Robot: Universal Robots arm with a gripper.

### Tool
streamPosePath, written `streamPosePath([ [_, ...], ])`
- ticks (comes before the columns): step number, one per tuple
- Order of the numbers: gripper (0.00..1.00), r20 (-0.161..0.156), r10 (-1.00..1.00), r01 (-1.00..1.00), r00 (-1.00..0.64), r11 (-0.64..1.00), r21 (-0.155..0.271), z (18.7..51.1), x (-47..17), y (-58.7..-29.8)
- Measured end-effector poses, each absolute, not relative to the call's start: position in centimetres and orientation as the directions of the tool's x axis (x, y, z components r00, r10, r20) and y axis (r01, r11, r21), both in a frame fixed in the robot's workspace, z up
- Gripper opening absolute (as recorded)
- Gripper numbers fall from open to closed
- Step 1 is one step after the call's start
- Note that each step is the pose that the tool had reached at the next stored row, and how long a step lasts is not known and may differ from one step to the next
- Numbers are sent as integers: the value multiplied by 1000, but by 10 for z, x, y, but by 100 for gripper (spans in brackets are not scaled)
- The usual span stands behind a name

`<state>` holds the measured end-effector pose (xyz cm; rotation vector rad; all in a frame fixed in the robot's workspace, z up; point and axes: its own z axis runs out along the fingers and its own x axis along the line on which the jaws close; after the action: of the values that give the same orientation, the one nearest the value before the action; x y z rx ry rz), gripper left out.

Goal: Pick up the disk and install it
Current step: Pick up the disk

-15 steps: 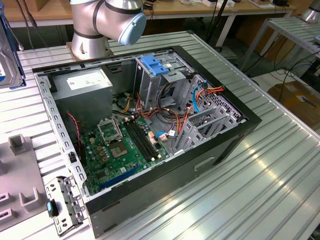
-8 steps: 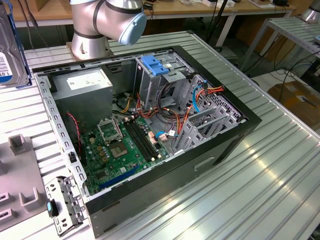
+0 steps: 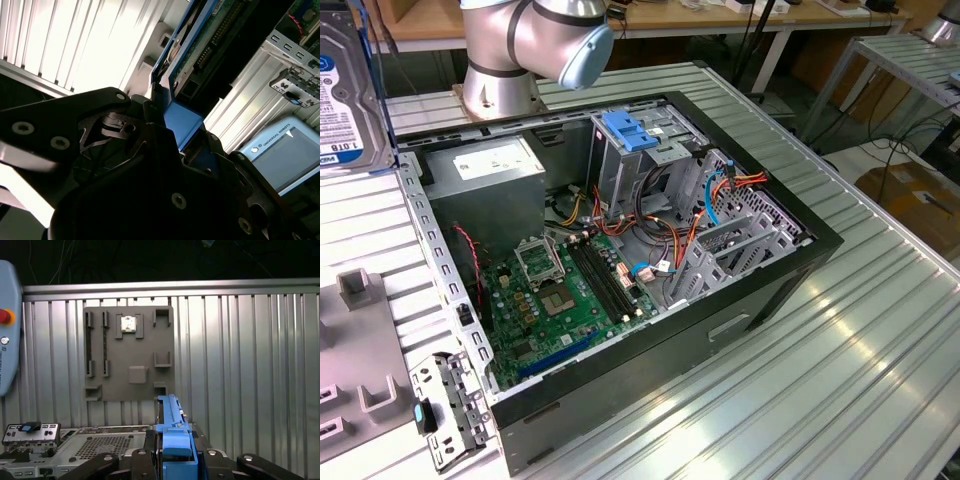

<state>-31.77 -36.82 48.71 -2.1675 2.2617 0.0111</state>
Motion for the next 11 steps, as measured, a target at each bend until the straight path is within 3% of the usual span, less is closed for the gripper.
streamPosePath([
  [11, 37, -11, -999, -999, -43, 43, -1, 487, -301, -371],
])
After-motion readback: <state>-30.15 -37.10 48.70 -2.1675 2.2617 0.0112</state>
